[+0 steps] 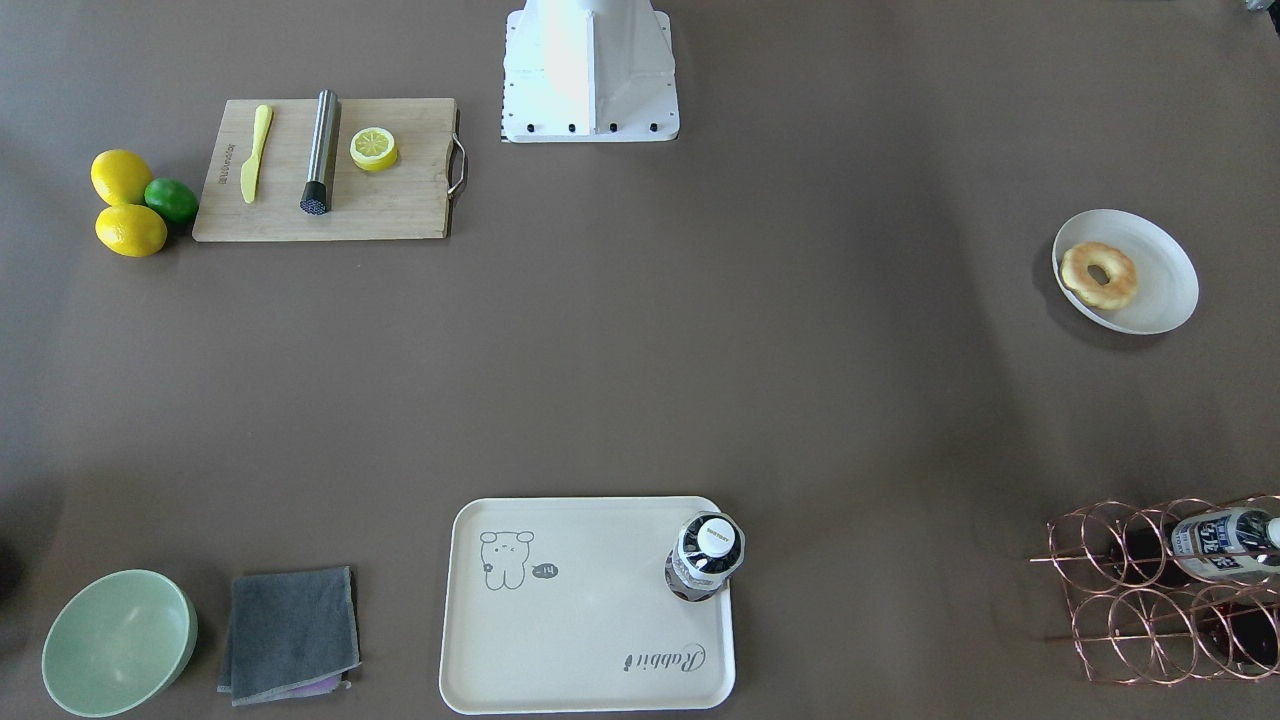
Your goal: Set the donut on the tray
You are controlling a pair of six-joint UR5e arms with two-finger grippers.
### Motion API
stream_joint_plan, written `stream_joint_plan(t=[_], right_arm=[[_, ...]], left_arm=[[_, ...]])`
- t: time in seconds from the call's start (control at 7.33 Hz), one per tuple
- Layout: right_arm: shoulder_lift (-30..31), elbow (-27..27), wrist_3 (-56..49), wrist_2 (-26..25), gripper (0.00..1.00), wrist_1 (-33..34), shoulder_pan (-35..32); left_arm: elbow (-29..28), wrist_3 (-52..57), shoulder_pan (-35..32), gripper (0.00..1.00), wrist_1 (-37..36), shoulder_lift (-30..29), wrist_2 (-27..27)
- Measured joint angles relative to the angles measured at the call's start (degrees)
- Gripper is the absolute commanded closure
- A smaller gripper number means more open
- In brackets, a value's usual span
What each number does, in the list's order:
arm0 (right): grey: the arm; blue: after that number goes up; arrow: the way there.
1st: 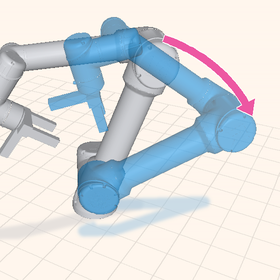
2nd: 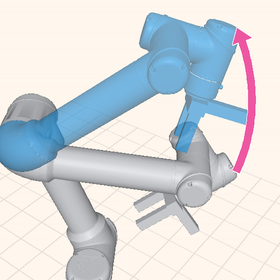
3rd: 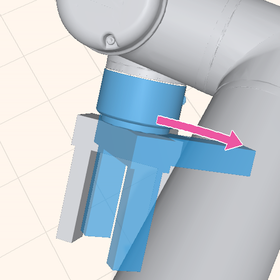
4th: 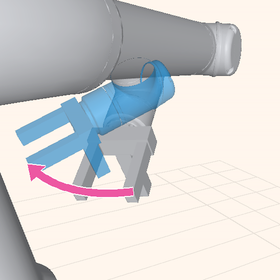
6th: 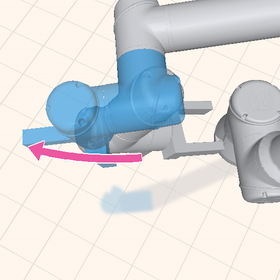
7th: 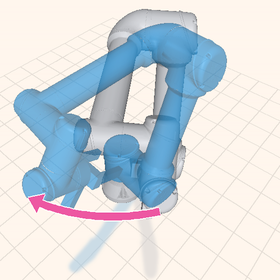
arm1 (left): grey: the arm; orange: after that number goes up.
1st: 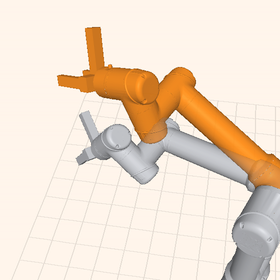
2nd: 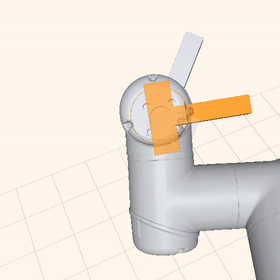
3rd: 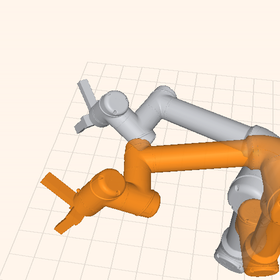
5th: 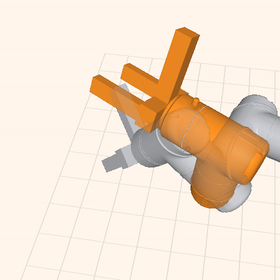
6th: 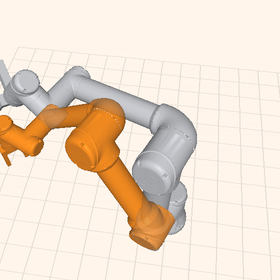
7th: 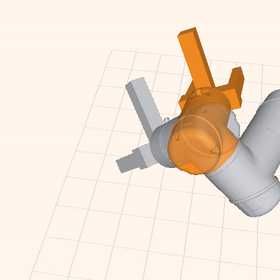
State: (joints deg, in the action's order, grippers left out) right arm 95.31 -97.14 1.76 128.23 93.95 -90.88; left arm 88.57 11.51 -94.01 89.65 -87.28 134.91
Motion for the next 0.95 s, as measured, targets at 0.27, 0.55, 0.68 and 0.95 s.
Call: stream_joint_plan(t=[0.27, 0.55, 0.68, 0.95], right_arm=[[0.05, -0.07, 0.0, 0.0, 0.0, 0.0, 0.0], [0.11, -0.13, 0.0, 0.0, 0.0, 0.0, 0.0], [0.21, -0.15, 0.0, 0.0, 0.0, 0.0, -0.03], [0.26, -0.16, 0.0, 0.0, 0.0, -0.03, -0.08]], left_arm=[[0.53, 0.0, -0.15, 0.01, 0.0, 0.07, -0.42], [3.55, 0.12, -0.22, 0.01, -0.03, 1.2, -4.56], [5.38, 0.2, -0.22, 0.01, -0.02, 2.15, -6.23], [6.78, 0.19, -0.15, 0.01, -0.07, 2.82, -7.38]])
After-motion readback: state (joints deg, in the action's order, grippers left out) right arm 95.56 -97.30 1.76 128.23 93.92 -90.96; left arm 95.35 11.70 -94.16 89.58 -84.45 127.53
